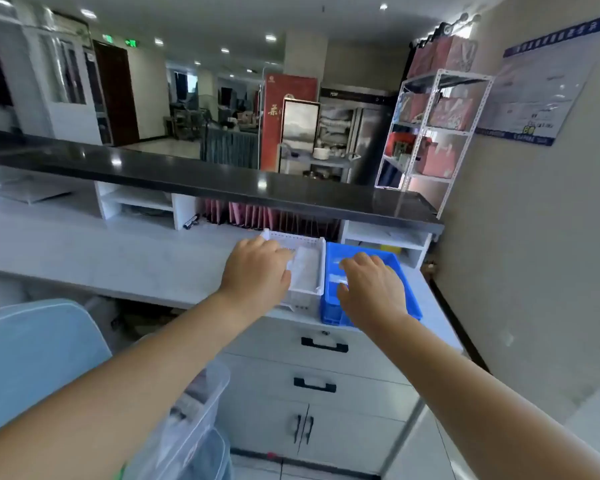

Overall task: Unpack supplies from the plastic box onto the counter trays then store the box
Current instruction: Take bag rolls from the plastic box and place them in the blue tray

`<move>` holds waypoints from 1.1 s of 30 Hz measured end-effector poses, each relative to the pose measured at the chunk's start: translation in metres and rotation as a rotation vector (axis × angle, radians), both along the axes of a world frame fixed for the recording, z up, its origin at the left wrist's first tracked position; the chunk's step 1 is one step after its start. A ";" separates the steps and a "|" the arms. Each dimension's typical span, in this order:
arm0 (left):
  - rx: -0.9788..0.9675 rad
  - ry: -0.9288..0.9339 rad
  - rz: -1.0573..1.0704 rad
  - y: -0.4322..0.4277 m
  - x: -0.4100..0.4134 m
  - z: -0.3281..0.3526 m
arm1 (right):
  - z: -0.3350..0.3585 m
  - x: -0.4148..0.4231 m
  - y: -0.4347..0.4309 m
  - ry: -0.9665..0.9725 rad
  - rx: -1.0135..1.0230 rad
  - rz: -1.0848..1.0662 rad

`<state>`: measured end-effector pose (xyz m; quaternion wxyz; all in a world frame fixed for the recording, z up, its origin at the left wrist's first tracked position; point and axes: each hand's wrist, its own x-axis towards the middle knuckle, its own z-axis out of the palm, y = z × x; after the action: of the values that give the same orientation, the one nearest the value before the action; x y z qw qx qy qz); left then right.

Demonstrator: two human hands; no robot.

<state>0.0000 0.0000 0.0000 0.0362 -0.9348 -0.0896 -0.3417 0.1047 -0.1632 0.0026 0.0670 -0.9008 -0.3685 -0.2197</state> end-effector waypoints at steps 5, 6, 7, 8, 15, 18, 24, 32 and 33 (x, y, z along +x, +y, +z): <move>-0.094 0.108 0.076 0.022 -0.024 -0.050 | -0.049 -0.006 0.021 0.077 -0.031 0.086; -0.122 0.139 0.110 0.027 -0.030 -0.062 | -0.060 -0.009 0.028 0.091 -0.038 0.105; -0.155 0.160 0.142 0.033 -0.036 -0.073 | -0.070 -0.010 0.035 0.101 -0.043 0.124; -0.189 0.175 0.169 0.038 -0.041 -0.082 | -0.079 -0.012 0.042 0.107 -0.035 0.151; -0.374 0.253 0.334 0.095 -0.090 -0.143 | -0.138 -0.028 0.103 0.255 -0.075 0.250; -0.477 0.306 0.469 0.127 -0.113 -0.168 | -0.161 -0.034 0.133 0.320 -0.104 0.285; -0.651 0.340 0.694 0.177 -0.156 -0.221 | -0.204 -0.048 0.193 0.399 -0.186 0.379; -0.800 0.395 0.859 0.203 -0.208 -0.271 | -0.247 -0.071 0.259 0.478 -0.326 0.540; -0.819 0.395 0.887 0.204 -0.213 -0.276 | -0.253 -0.072 0.267 0.486 -0.346 0.557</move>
<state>-0.2133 0.2045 -0.2762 -0.1706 -0.7923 -0.5833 -0.0534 0.0327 0.1034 -0.2506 0.0567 -0.7902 -0.6033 0.0914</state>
